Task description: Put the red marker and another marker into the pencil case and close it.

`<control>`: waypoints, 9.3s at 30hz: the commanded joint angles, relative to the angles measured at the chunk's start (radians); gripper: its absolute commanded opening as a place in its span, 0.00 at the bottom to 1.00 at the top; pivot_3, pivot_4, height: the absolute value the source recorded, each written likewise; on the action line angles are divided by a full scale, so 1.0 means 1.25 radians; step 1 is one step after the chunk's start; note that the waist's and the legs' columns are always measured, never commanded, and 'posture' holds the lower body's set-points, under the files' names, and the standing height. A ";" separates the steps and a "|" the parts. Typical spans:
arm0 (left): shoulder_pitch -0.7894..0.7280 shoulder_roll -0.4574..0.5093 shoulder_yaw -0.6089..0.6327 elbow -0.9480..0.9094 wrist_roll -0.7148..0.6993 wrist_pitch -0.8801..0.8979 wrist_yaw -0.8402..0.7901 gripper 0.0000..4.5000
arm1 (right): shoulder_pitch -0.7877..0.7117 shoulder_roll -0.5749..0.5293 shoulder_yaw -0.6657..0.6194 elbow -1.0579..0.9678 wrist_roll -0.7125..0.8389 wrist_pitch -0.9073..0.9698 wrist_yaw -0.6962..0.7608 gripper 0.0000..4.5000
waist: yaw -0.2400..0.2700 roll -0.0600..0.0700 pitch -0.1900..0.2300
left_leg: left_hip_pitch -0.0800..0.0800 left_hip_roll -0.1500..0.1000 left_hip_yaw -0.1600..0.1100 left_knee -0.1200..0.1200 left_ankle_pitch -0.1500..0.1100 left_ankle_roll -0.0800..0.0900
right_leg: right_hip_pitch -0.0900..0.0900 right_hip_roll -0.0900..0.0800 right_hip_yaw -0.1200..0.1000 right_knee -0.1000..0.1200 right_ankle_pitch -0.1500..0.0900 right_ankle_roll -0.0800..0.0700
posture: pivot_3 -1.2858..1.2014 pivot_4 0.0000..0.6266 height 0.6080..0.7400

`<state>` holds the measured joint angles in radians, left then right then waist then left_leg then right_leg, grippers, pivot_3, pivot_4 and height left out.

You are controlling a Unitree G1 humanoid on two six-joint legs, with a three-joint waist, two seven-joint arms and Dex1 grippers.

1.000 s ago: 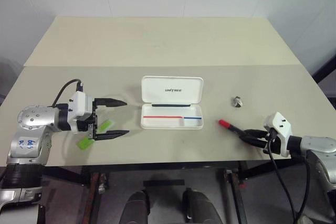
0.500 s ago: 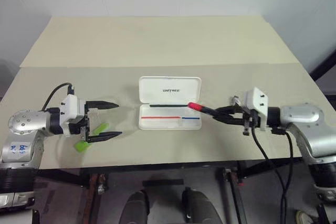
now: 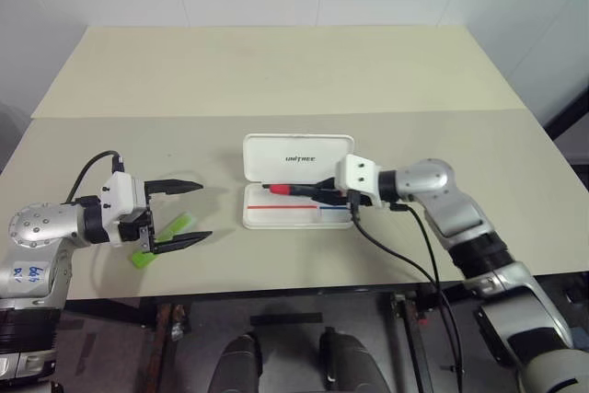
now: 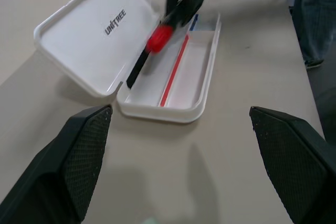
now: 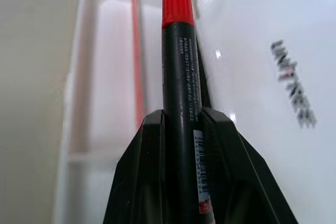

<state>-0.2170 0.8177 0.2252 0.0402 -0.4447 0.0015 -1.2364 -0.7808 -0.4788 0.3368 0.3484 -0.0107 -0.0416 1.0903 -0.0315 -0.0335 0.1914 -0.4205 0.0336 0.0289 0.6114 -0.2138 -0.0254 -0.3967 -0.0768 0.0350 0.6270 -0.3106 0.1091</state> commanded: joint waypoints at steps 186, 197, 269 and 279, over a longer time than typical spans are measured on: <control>-0.189 -0.117 -0.111 -0.030 0.015 0.041 0.004 1.00 | 0.239 0.062 -0.385 -0.093 0.164 0.260 -0.581 0.09 | 0.003 0.008 -0.005 | -0.001 0.015 0.037 0.014 -0.015 0.008 | 0.002 -0.027 -0.060 -0.004 0.004 0.004 | 0.52 0.24 1.00; -0.199 -0.132 -0.128 -0.014 0.018 0.031 -0.007 1.00 | 0.305 -0.023 -0.313 -0.277 0.264 0.217 -0.244 0.09 | 0.005 0.008 -0.005 | -0.001 0.015 0.037 0.014 -0.015 0.008 | 0.002 -0.027 -0.060 -0.005 0.004 0.004 | 0.52 0.24 1.00; -0.166 -0.149 -0.090 0.059 0.008 -0.020 0.035 0.01 | 0.282 -0.185 -0.348 -0.250 0.348 0.130 0.119 1.00 | 0.006 0.008 -0.005 | 0.000 0.015 0.037 0.015 -0.015 0.007 | 0.003 -0.027 -0.060 -0.004 0.004 0.005 | 0.52 0.24 1.00; -0.170 -0.186 -0.050 0.105 0.076 -0.041 0.241 0.01 | 0.292 -0.182 -0.346 -0.265 0.343 0.127 0.096 1.00 | 0.007 0.008 -0.005 | -0.001 0.015 0.037 0.015 -0.015 0.008 | 0.003 -0.027 -0.060 -0.004 0.004 0.005 | 0.52 0.24 1.00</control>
<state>-0.4198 0.5904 0.1418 0.1662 -0.3729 -0.0294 -0.9775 -0.4154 -0.6996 -0.0761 0.0484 0.4086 0.1313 1.2172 -0.0224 -0.0238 0.1854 -0.4210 0.0522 0.0753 0.6306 -0.2327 -0.0159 -0.3933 -0.1109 -0.0399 0.6224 -0.3050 0.1156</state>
